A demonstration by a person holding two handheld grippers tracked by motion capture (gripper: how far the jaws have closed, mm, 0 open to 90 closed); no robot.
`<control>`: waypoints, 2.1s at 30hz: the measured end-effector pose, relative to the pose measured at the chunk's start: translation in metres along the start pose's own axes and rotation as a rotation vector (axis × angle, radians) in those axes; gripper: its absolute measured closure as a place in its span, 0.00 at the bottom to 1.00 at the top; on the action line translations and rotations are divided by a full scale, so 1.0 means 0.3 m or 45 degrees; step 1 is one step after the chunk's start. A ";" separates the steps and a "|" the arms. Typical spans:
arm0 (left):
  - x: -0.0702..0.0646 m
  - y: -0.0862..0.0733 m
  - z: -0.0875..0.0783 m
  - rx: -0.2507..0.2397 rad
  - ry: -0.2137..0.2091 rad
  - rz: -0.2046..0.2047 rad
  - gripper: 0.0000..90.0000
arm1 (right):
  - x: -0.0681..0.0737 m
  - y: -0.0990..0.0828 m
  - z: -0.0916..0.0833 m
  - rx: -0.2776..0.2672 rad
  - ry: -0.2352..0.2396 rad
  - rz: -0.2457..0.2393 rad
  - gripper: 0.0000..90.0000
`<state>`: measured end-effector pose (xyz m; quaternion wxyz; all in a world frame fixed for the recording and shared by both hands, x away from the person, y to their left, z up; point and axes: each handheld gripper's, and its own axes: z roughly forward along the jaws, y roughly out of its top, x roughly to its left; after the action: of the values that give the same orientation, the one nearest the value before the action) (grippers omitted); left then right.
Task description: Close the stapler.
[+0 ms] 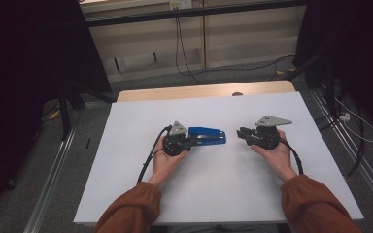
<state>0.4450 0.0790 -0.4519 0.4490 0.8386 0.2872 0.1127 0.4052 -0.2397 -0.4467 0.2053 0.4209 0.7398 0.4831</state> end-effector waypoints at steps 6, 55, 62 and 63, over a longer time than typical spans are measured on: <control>0.004 -0.004 -0.032 -0.023 -0.002 -0.038 0.85 | 0.010 0.002 -0.007 -0.012 0.019 0.026 0.64; -0.021 -0.045 -0.250 -0.208 0.213 -0.067 0.04 | 0.078 -0.007 -0.139 -0.164 -0.176 0.020 0.01; -0.030 -0.079 -0.315 -0.249 0.230 -0.080 0.05 | 0.079 -0.032 -0.168 -0.154 -0.190 0.013 0.02; -0.032 -0.087 -0.322 -0.249 0.235 -0.086 0.04 | 0.079 -0.033 -0.171 -0.156 -0.199 0.007 0.02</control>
<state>0.3843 0.1511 -0.4173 0.5039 0.7667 0.3430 0.2018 0.3511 -0.2498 -0.4300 0.2863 0.4460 0.6893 0.4938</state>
